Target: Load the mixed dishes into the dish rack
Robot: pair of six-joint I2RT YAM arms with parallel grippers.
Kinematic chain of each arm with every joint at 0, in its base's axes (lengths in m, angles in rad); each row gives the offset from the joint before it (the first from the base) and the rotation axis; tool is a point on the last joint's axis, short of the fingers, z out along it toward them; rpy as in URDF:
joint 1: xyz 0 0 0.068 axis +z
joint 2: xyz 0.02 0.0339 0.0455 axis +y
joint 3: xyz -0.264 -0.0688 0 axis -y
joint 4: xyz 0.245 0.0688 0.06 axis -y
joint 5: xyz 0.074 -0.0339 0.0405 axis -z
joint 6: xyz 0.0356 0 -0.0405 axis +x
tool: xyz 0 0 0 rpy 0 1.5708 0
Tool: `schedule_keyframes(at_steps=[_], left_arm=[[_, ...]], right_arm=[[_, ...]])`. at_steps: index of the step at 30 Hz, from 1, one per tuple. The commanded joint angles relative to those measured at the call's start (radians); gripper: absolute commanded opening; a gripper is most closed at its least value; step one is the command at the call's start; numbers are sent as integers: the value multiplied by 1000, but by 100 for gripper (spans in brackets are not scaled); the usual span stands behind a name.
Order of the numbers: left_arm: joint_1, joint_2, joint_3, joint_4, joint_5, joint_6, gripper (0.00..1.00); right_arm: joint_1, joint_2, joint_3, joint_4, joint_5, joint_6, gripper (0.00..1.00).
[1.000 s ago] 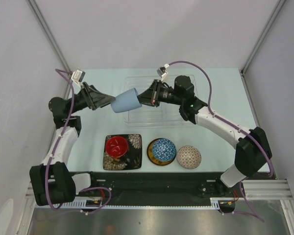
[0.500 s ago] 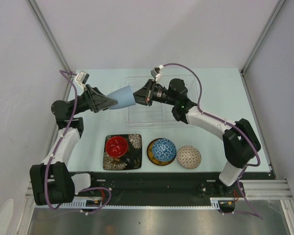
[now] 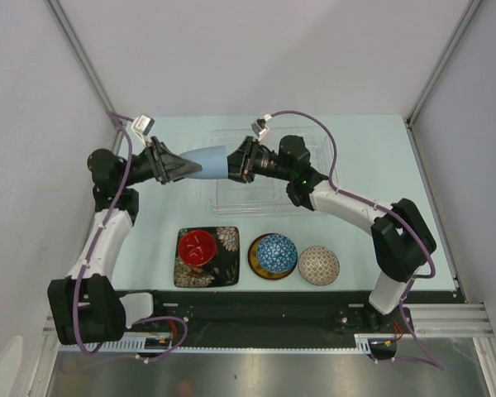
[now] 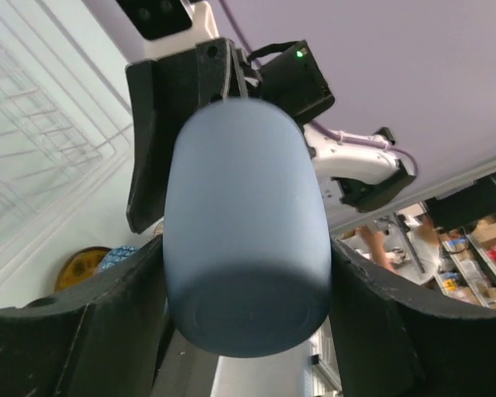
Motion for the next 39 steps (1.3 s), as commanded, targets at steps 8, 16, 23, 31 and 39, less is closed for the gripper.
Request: schedule_keyframes(at_steps=[8,16,23,31,39], left_arm=[[-77,111,566,-1224,-348,1035,0],[-414,418,894,-1527,-991,1407,0],[-496,728,1224,-1705,-1172,1622,0],[-502,941,1429,-1797,-1211,1711,0],[-504,934,1251,-1700,-1192,1716,0]], right_arm=[[-267,-298,-13,-839,210,-513,100],[-335,-602,-71,-940,501,-613,100],[-393,-771,-146,-954,572,-620,100],[-488,-797,-198,-962,477,-611,100],[-505,-766,-209,-934,443,-608,100]])
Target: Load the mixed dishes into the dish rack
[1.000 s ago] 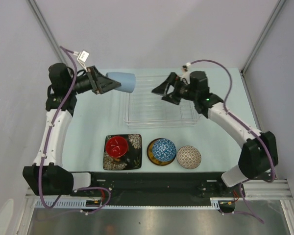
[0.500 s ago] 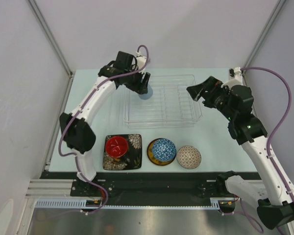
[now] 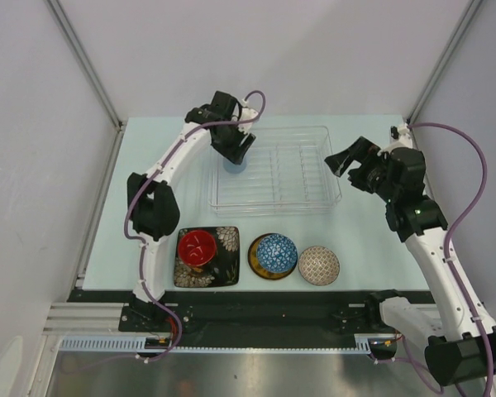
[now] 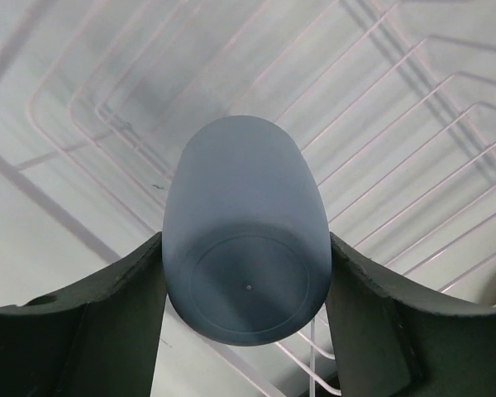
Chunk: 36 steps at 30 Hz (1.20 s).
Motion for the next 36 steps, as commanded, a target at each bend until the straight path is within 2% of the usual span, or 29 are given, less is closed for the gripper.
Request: schedule_keyframes(at_steps=[1,10,17,22,28,29,31,32,33,36], left_arm=[[-2,-42,-108,60,-2,31,0],[1,-60,-236,199,0,6,0],[21,-91,-280,290,11,-48,0],[24,-137,-378,356,-6,-52,0],[31,-134,-403,364,-21,-42,1],[30,-135,-402,364,-29,-43,16],[30,-141,-402,364,-29,-40,39],[30,-144,-402,367,-29,-41,62],[30,-146,-402,370,-37,-41,71],[30,-157,-402,374,-40,-43,89]], right_arm=[[-4,11,0,43,-38,-3,100],[-4,25,-4,71,-58,8,100],[0,32,-4,60,-64,5,100],[3,40,-6,65,-68,5,100],[18,45,-15,73,-62,10,100],[22,45,-15,70,-61,11,100],[25,43,-18,68,-61,8,100],[25,42,-20,68,-58,10,100],[28,40,-20,66,-59,11,100],[28,36,-27,62,-58,10,100]])
